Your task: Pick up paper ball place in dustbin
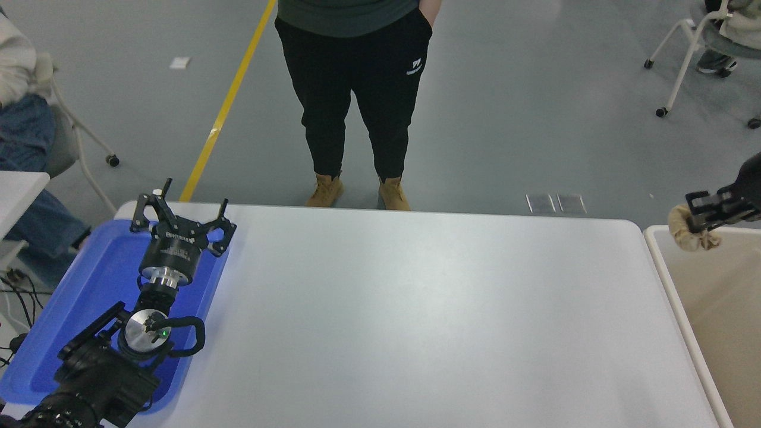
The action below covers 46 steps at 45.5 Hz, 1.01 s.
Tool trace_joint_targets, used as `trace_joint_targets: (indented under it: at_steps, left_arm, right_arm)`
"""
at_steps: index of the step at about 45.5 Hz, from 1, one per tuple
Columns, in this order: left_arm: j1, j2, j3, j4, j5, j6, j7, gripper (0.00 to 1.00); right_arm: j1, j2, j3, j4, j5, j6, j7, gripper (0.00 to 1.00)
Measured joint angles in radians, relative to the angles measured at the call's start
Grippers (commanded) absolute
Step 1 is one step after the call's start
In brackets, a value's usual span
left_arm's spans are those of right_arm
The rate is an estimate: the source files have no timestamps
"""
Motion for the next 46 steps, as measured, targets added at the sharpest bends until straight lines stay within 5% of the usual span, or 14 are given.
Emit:
trace_joint_targets:
  at_steps: [17,38,41,43,46]
  left_arm:
    - [-0.001,0.0,0.0,0.0,0.0,0.0,-0.001,1.0]
    - [0.0,0.0,0.0,0.0,0.0,0.0,-0.001,1.0]
    - [0.0,0.0,0.0,0.0,0.0,0.0,-0.001,1.0]
    - [0.0,0.0,0.0,0.0,0.0,0.0,-0.001,1.0]
    - [0.0,0.0,0.0,0.0,0.0,0.0,-0.001,1.0]
  right_arm:
    - [-0.562,-0.013,0.178,-0.438,-0.069,-0.233,0.028,0.12]
    - [-1.04,0.162,0.215,-0.817,0.153,-0.432,0.041,0.14]
    - [-1.078,0.185,0.216,-0.844,0.176,-0.446,0.039,0.23]
    - [-1.102,0.201,0.216,-0.861,0.191,-0.457,0.038,0.46]
    - [-1.131,0.222,0.216,-0.88,0.209,-0.471,0.036,0.51]
